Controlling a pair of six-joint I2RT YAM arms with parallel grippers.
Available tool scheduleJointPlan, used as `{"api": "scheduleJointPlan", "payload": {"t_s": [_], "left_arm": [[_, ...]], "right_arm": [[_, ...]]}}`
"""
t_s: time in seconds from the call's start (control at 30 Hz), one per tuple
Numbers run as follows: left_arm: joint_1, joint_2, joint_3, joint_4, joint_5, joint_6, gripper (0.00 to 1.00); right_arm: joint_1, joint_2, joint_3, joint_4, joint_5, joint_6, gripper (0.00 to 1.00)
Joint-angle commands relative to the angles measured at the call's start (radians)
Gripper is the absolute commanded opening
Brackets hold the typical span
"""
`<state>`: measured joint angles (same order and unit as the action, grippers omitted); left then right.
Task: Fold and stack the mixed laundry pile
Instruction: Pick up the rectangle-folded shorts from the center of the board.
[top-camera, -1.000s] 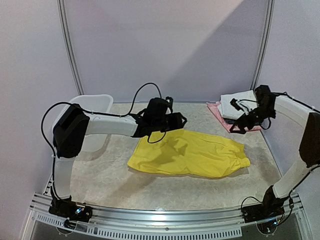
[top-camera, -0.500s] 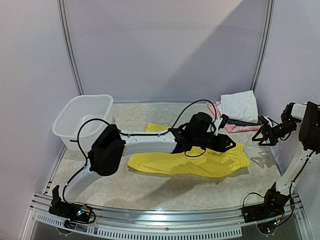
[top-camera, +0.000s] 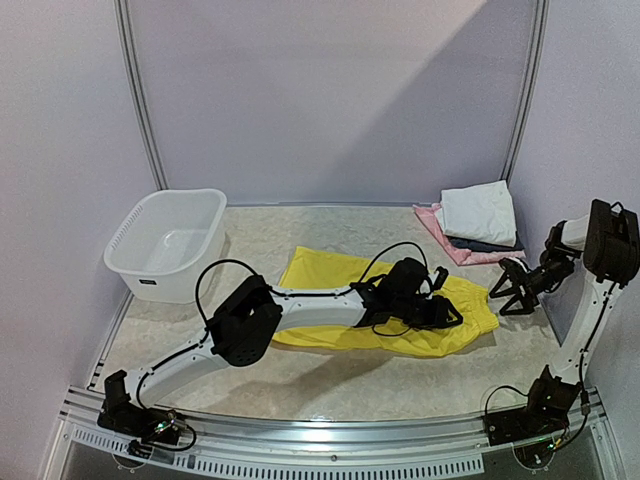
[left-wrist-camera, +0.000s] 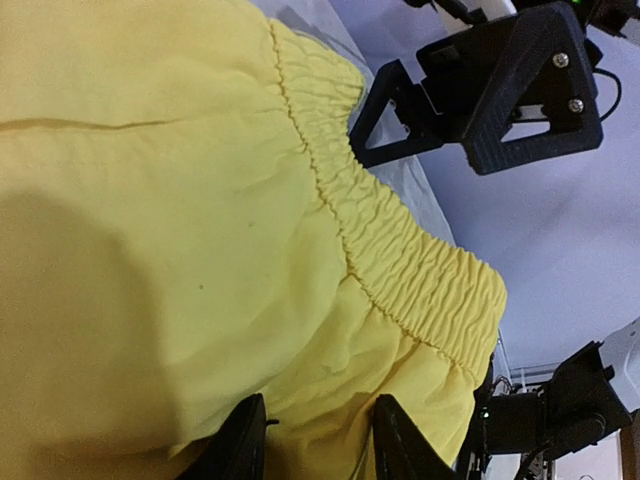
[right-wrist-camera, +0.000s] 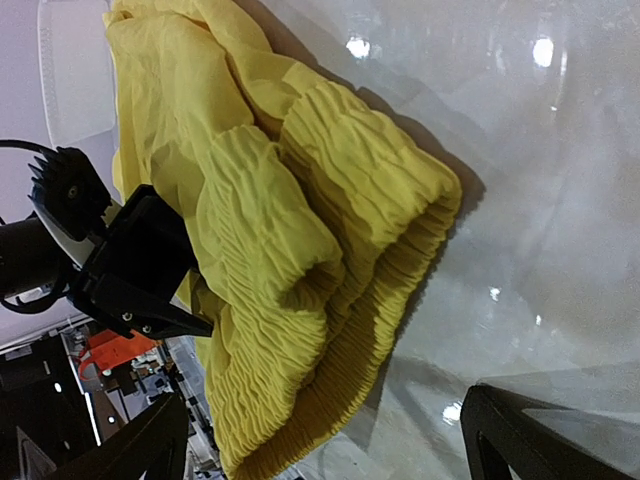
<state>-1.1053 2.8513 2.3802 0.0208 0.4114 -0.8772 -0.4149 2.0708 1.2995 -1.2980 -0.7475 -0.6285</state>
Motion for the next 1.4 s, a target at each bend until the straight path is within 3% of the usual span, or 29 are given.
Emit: {"api": "scheduleJointPlan", "payload": {"t_s": [0.0, 0.43, 0.57, 0.77, 0.93, 1.0, 1.1, 1.23, 1.37], "left_arm": [[0.019, 0.046, 0.004, -0.038, -0.005, -0.048, 0.38], [0.019, 0.028, 0.0, -0.038, -0.026, -0.04, 0.38], [0.018, 0.031, 0.001, -0.041, -0.029, -0.037, 0.38], [0.019, 0.027, -0.011, -0.056, -0.025, -0.034, 0.38], [0.021, 0.004, -0.04, -0.059, -0.029, -0.021, 0.38], [0.021, -0.017, -0.045, -0.077, -0.035, 0.008, 0.45], [0.012, -0.1, -0.054, -0.153, -0.108, 0.189, 0.57], [-0.036, -0.227, -0.028, -0.335, -0.302, 0.628, 0.73], [-0.07, -0.233, 0.037, -0.501, -0.366, 0.929, 0.76]], "right_arm": [[0.046, 0.067, -0.017, 0.057, 0.035, 0.079, 0.96], [0.158, 0.125, -0.024, 0.045, 0.032, 0.154, 0.96], [0.165, 0.136, -0.018, 0.048, -0.046, 0.175, 0.95], [0.163, 0.056, -0.001, 0.099, -0.184, 0.212, 0.94], [0.157, 0.005, -0.013, 0.108, -0.156, 0.235, 0.94], [0.149, -0.006, -0.026, 0.088, -0.14, 0.237, 0.93], [0.124, -0.028, -0.035, 0.072, -0.101, 0.228, 0.93], [0.078, -0.063, -0.015, 0.035, -0.075, 0.198, 0.93], [0.034, -0.088, 0.001, -0.016, -0.089, 0.164, 0.94]]}}
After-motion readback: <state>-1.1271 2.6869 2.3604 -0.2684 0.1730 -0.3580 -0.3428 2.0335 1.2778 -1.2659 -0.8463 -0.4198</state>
